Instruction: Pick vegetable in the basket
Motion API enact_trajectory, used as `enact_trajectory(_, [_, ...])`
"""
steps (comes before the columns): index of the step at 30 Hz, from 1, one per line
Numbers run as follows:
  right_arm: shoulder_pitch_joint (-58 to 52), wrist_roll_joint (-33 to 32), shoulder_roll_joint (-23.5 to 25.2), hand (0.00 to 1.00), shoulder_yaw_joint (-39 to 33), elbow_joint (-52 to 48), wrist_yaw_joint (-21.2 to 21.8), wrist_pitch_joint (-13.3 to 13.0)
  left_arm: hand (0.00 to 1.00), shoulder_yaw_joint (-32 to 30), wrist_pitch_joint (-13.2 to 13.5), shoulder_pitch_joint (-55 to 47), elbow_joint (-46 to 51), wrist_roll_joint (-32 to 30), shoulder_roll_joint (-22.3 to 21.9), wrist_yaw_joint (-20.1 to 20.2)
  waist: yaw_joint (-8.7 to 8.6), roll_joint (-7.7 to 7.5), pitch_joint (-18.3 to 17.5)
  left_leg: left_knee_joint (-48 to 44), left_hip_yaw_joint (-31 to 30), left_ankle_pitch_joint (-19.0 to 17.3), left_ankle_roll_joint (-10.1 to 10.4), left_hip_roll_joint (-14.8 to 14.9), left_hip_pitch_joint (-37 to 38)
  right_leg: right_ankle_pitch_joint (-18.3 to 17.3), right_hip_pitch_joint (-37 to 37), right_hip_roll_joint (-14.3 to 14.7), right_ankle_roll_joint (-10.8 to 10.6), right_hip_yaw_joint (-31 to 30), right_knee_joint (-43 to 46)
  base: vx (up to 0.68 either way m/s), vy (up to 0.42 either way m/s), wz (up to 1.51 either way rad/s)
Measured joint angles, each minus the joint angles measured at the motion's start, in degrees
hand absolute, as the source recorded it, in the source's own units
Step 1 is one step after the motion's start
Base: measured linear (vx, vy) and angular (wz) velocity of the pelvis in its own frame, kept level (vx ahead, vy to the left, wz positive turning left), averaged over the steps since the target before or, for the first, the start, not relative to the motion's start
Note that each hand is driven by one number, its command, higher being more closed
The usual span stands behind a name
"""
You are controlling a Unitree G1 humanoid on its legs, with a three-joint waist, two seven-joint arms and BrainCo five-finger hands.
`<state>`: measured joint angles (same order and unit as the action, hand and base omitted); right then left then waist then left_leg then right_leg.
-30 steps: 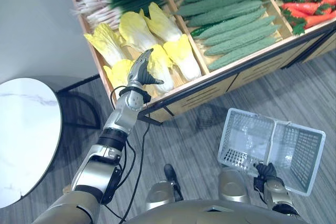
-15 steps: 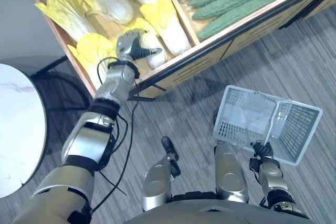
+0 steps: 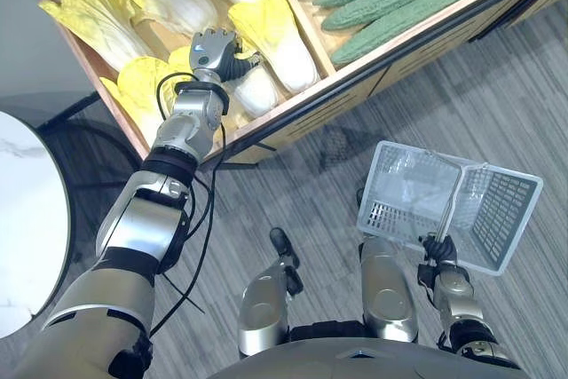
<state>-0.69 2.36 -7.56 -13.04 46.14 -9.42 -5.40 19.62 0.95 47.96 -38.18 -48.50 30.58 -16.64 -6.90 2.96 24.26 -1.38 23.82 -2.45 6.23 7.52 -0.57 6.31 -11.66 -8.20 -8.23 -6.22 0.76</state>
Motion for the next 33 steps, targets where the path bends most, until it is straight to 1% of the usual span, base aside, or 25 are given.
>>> enact_trajectory(1, [-0.5,0.0,0.0,1.00,-0.1,0.2,0.0,0.0,1.00,0.0,0.1,-1.1,1.5,0.0,0.3,0.0,0.03,-0.05,-0.7,0.0,-0.7,0.0,0.0,0.0,0.5,-0.2,0.7,0.0,0.1,0.5,0.0,-0.01,-0.005,0.22])
enact_trajectory(3, [-2.3,0.0,0.1,1.00,-0.9,1.1,0.1,0.4,1.00,-0.2,0.6,-4.0,4.4,0.1,0.6,-0.4,0.26,-0.05,-3.8,0.3,-1.1,-0.1,0.1,0.1,2.0,-0.7,2.5,0.0,0.3,1.3,0.0,-0.01,-0.007,0.17])
enact_trajectory(4, [-2.7,0.0,0.1,1.00,-1.2,1.2,0.1,0.6,1.00,-0.2,0.6,-4.8,5.1,0.2,0.8,-0.9,0.25,-0.04,-4.7,0.4,-1.3,-0.1,0.1,0.1,2.3,-1.0,2.9,0.0,0.4,1.5,0.1,-0.02,-0.009,0.13])
enact_trajectory(5, [-3.8,0.0,0.1,1.00,-1.9,1.2,0.1,0.8,1.00,-0.7,0.9,-5.9,6.3,0.2,1.1,-1.7,0.21,0.08,-6.2,0.5,-1.6,-0.2,0.2,0.2,3.0,-1.2,3.8,0.0,0.5,1.9,0.0,-0.03,-0.012,0.12])
enact_trajectory(7, [-5.3,0.0,0.0,1.00,-2.4,1.3,0.1,1.1,1.00,-1.9,1.0,-7.4,8.3,0.5,1.2,-2.7,0.21,0.12,-7.9,0.9,-2.2,-0.3,0.3,0.3,4.3,-1.4,5.2,0.1,0.6,2.3,0.0,-0.04,-0.017,0.07])
enact_trajectory(8, [-6.1,0.0,0.0,1.00,-2.4,1.4,0.1,1.4,1.00,-2.7,1.0,-8.4,9.5,0.7,1.2,-3.6,0.26,0.11,-9.4,1.2,-2.2,-0.4,0.4,0.3,4.6,-1.5,5.4,0.1,0.7,2.4,-0.1,-0.05,-0.022,-0.01])
enact_trajectory(9, [-6.5,0.0,0.0,1.00,-2.5,1.4,0.1,1.4,1.00,-3.3,1.0,-9.1,10.6,0.7,1.2,-4.2,0.22,0.11,-10.3,1.3,-2.1,-0.4,0.4,0.3,4.7,-1.6,5.5,0.1,0.8,2.4,-0.3,-0.05,-0.025,-0.03])
enact_trajectory(11, [-7.0,-0.8,0.2,1.00,-2.7,1.4,0.1,1.6,1.00,-3.4,1.1,-10.2,13.6,0.8,1.1,-4.6,0.18,0.05,-10.6,1.5,-2.1,-0.4,0.5,0.3,5.6,-1.4,6.4,0.1,0.8,2.4,-0.7,-0.04,-0.019,-0.03])
enact_trajectory(12, [-7.5,-1.2,0.4,1.00,-3.0,1.1,0.0,1.9,1.00,-3.2,1.4,-11.7,16.3,0.8,0.6,-4.8,0.03,0.03,-11.5,1.7,-2.1,-0.4,0.6,0.2,5.6,-1.3,6.4,0.1,0.7,2.4,-0.9,-0.03,-0.020,-0.01])
enact_trajectory(13, [-8.4,-1.8,0.8,1.00,-3.6,-0.1,-0.2,2.0,1.00,-3.2,1.8,-12.6,18.9,0.8,-1.2,-5.0,0.07,-0.02,-12.0,2.1,-2.2,-0.3,0.9,0.2,5.7,-1.4,6.3,0.0,0.6,2.3,-0.9,0.00,0.000,0.00])
enact_trajectory(14, [-8.7,-2.3,1.0,1.00,-3.7,-0.8,-0.5,2.0,1.00,-2.9,2.0,-13.2,20.4,1.0,-2.1,-5.4,0.04,-0.10,-12.3,2.3,-2.3,-0.2,0.9,0.1,5.7,-1.4,6.3,0.0,0.6,2.3,-0.9,0.00,0.000,0.00])
enact_trajectory(15, [-9.6,-3.4,1.6,1.00,-4.3,-2.5,-1.0,2.1,1.00,-1.3,2.3,-14.1,23.0,1.4,-3.9,-6.2,-0.01,-0.37,-12.6,2.5,-2.2,-0.1,0.9,0.0,5.8,-1.4,6.2,0.0,0.5,2.2,-0.8,0.00,0.000,0.00])
enact_trajectory(16, [-10.0,-3.7,2.0,1.00,-4.5,-3.4,-1.3,2.1,1.00,-0.2,2.5,-14.5,24.0,1.8,-4.8,-6.3,-0.06,-0.53,-12.8,2.5,-2.2,-0.1,0.9,0.0,5.9,-1.4,6.2,0.0,0.5,2.1,-0.7,0.02,-0.011,-0.08])
enact_trajectory(17, [-10.7,-4.0,2.7,1.00,-4.5,-5.6,-2.0,2.1,1.00,1.6,3.0,-15.2,25.2,1.9,-6.8,-6.4,-0.16,-0.79,-12.9,2.6,-1.8,-0.1,0.8,0.0,6.4,-1.5,6.2,0.2,0.5,1.6,-0.3,0.03,-0.005,-0.34])
enact_trajectory(18, [-10.7,-4.2,3.1,1.00,-4.4,-7.7,-2.3,2.1,1.00,3.1,3.4,-16.1,26.0,1.9,-8.7,-6.5,-0.05,-1.09,-12.9,2.6,-0.3,-0.2,0.7,-0.1,7.5,-1.5,5.7,0.5,0.5,0.0,0.8,0.04,0.005,-0.52])
enact_trajectory(20, [-10.0,-4.5,3.0,1.00,-3.4,-11.0,-3.2,2.1,1.00,4.5,4.0,-17.8,26.9,1.8,-10.7,-6.8,0.11,-1.37,-13.2,2.1,3.2,-1.2,0.5,-0.1,8.8,-2.0,4.0,0.9,1.0,-1.0,2.1,0.03,0.024,-0.93])
enact_trajectory(21, [-8.7,-4.5,2.9,1.00,-2.9,-12.6,-3.6,2.1,1.00,4.9,4.6,-18.5,27.5,1.7,-11.4,-6.8,0.16,-1.51,-13.2,2.2,6.2,-1.8,0.7,-0.2,9.9,-3.3,2.5,0.0,3.6,2.6,3.3,0.02,0.041,-1.14])
enact_trajectory(22, [-8.5,-4.4,2.8,1.00,-2.6,-13.0,-3.8,2.1,1.00,4.9,4.7,-18.7,27.6,1.6,-11.7,-6.8,0.27,-1.53,-13.3,2.2,7.8,-2.1,0.8,-0.2,10.6,-3.5,2.1,-1.1,4.7,6.3,4.4,0.06,0.070,-1.26])
enact_trajectory(23, [-8.2,-4.3,2.9,1.00,-1.6,-13.2,-4.0,2.1,1.00,4.9,4.7,-18.8,27.5,1.6,-11.8,-6.7,0.44,-1.80,-13.4,2.0,10.3,-2.7,1.1,-0.2,12.4,-1.7,2.0,-2.5,5.4,10.4,5.3,0.10,0.053,-1.12])
enact_trajectory(24, [-8.4,-4.3,3.0,1.00,-0.7,-13.9,-4.1,2.1,1.00,4.6,4.7,-18.8,27.5,1.5,-12.0,-6.6,0.32,-1.59,-13.6,1.8,11.8,-3.2,1.4,0.2,13.5,-0.5,2.1,-1.7,3.5,9.5,5.3,0.11,0.027,-0.94])
enact_trajectory(27, [-9.6,-4.3,2.9,1.00,0.2,-15.8,-4.1,2.1,1.00,3.0,4.9,-18.8,27.4,-0.2,-12.3,-6.3,-0.46,-1.26,-13.9,0.7,12.9,-4.3,1.9,1.3,14.5,0.0,2.1,0.1,3.0,7.6,4.7,0.10,-0.035,-0.55])
enact_trajectory(28, [-9.9,-4.2,2.9,1.00,0.2,-16.0,-4.1,2.1,1.00,2.9,5.0,-18.8,27.4,-0.5,-12.4,-6.2,-0.56,-1.27,-13.9,0.5,12.9,-4.6,1.9,1.5,14.5,0.0,2.2,0.3,3.0,7.6,4.6,0.05,-0.021,-0.15])
enact_trajectory(30, [-11.1,-3.9,2.5,1.00,0.2,-16.2,-4.0,2.0,1.00,2.6,5.1,-18.8,26.5,-0.6,-12.8,-6.2,-0.49,-1.32,-13.9,0.1,12.5,-5.1,1.9,1.7,14.1,0.8,2.8,0.3,2.7,8.0,3.0,0.00,0.002,0.09])
enact_trajectory(31, [-12.0,-3.7,2.5,1.00,0.2,-16.2,-3.9,2.0,1.00,2.0,5.0,-18.8,24.9,-0.6,-13.2,-6.2,-0.49,-1.35,-13.9,0.1,11.4,-5.1,1.8,1.5,13.6,2.0,4.0,-0.1,2.5,8.8,0.8,-0.03,0.008,0.22])
enact_trajectory(33, [-12.6,-3.7,2.5,1.00,0.3,-16.2,-3.7,2.0,1.00,0.8,4.8,-19.4,24.0,-0.7,-13.3,-6.2,-0.03,-1.54,-14.1,0.0,10.8,-5.1,1.8,1.4,13.4,3.2,5.3,-0.4,2.3,9.4,-1.5,-0.03,0.003,0.23])
